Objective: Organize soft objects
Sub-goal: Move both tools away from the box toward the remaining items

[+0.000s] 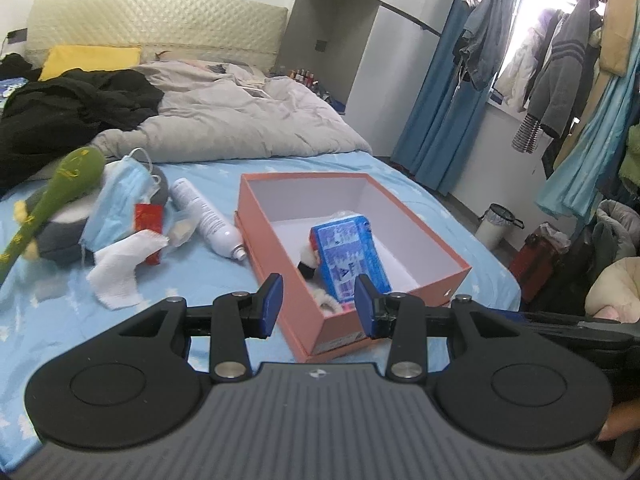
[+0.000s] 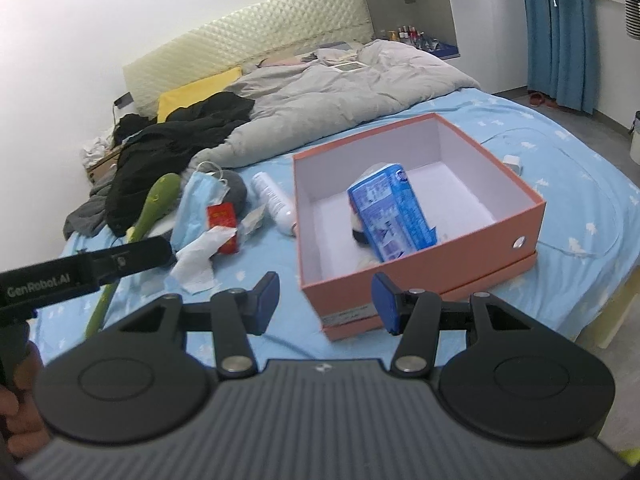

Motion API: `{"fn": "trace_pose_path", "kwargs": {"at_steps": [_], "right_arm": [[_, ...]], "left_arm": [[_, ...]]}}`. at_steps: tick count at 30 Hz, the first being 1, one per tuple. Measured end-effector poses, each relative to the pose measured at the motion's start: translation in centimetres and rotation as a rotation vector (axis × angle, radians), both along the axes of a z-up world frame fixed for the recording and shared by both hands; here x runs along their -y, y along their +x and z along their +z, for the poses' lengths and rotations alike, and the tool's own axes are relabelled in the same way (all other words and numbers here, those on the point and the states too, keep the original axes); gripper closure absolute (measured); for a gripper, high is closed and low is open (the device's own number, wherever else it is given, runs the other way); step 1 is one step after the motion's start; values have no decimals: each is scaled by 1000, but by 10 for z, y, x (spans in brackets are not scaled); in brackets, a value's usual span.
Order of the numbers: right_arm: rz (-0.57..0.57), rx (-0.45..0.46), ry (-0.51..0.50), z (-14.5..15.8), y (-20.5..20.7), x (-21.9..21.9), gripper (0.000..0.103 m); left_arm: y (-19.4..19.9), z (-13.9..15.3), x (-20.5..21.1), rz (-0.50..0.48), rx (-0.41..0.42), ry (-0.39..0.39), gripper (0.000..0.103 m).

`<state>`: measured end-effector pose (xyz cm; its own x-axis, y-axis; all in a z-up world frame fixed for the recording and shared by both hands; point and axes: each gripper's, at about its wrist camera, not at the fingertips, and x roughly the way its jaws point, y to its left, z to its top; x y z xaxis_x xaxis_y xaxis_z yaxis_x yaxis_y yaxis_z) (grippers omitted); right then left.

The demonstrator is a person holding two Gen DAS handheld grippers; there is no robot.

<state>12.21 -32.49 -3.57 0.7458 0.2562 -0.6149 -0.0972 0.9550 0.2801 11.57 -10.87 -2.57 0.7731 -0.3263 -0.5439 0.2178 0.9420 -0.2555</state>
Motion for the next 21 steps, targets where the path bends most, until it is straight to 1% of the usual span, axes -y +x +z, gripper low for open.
{"fn": "trace_pose_path", "kwargs": {"at_steps": [7, 14, 21], "right_arm": [[55, 18, 4, 5, -19, -22, 49], [127, 38, 9, 7, -25, -49, 49], [201, 46, 7, 10, -32, -75, 49]], "left_arm": [[-26, 3, -20, 48, 9, 13, 58], [-46, 5, -45, 106, 19, 16, 58], [-66, 5, -71, 173, 24, 3, 58]]}}
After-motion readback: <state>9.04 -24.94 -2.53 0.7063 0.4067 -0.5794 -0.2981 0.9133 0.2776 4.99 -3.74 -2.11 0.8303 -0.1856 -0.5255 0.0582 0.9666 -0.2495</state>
